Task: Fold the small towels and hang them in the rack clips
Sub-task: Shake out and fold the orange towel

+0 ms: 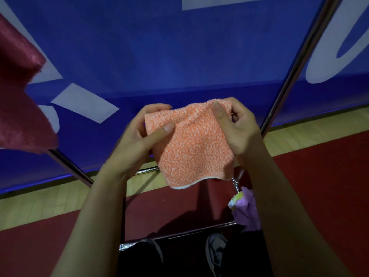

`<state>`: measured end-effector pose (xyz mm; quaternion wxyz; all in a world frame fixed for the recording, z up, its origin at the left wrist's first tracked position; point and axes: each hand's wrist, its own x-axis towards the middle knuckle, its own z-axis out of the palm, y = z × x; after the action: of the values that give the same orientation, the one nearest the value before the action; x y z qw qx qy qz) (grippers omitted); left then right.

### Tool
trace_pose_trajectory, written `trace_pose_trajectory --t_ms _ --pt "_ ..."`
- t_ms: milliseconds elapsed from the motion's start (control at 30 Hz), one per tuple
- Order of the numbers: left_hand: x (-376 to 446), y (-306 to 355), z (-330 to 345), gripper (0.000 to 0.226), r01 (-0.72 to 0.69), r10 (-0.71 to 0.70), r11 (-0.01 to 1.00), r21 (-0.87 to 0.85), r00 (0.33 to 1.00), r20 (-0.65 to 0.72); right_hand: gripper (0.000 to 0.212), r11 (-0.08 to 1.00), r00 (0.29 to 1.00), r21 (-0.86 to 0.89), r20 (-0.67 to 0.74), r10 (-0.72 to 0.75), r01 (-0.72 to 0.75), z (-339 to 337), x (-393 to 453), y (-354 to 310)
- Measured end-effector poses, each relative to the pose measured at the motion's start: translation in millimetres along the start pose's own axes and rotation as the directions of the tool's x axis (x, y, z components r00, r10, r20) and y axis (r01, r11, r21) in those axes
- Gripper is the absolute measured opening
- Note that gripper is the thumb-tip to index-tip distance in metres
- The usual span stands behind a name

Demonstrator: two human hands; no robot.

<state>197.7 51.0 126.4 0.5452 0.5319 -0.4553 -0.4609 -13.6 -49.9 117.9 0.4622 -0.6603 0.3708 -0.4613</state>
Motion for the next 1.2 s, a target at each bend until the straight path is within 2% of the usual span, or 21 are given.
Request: trace_pose_trajectory --t_ms 100,200,300,400,500,600,767,1000,1067,1200 --pt "-1 0 1 0.032 -0.112 0.118 0.968 0.224 0.993 -0.011 0.028 0.999 1.000 -0.044 -0.019 0.014 -0.015 -2 1 5" --pt "-1 -2 -1 0.029 -0.187 0.192 0.914 0.361 0.981 0.021 0.037 0.990 0.995 -0.102 -0.037 0.092 -0.095 -3 3 7" --pt "-2 -3 -4 0.030 -0.163 0.151 0.914 0.371 0.987 0.059 0.045 0.969 0.994 -0.221 -0.010 0.111 -0.110 -8 3 5" --pt "-2 -5 -4 0.031 -0.138 0.104 0.912 0.386 0.989 0.106 0.055 0.967 0.997 -0.241 -0.009 0.079 -0.078 -7 2 4" --pt "-2 -7 -1 0.026 -0.151 0.090 0.904 0.401 0.982 0.169 0.050 0.961 0.997 -0.264 -0.032 0.076 -0.082 -8 3 7" --pt "0 -8 2 0.025 -0.156 0.068 0.883 0.442 0.976 0.208 0.038 0.964 0.987 -0.223 -0.104 0.125 -0.146 -8 4 9" --pt "1 -14 10 0.032 -0.065 -0.021 0.851 0.521 0.987 0.157 0.033 0.965 0.989 -0.230 -0.111 0.103 -0.126 -9 4 5" --pt "-2 -6 14 0.024 -0.082 -0.017 0.912 0.403 0.972 0.234 0.037 0.959 0.987 -0.257 -0.137 0.089 -0.122 -17 7 7" --pt "-2 -7 14 0.029 -0.085 -0.035 0.891 0.447 0.967 0.254 0.043 0.958 0.988 -0.266 -0.134 0.074 -0.108 -18 6 7" --pt "-1 -9 8 0.054 -0.104 -0.049 0.821 0.561 0.967 0.251 0.048 0.930 0.996 -0.363 -0.079 0.034 -0.061 -19 3 7"
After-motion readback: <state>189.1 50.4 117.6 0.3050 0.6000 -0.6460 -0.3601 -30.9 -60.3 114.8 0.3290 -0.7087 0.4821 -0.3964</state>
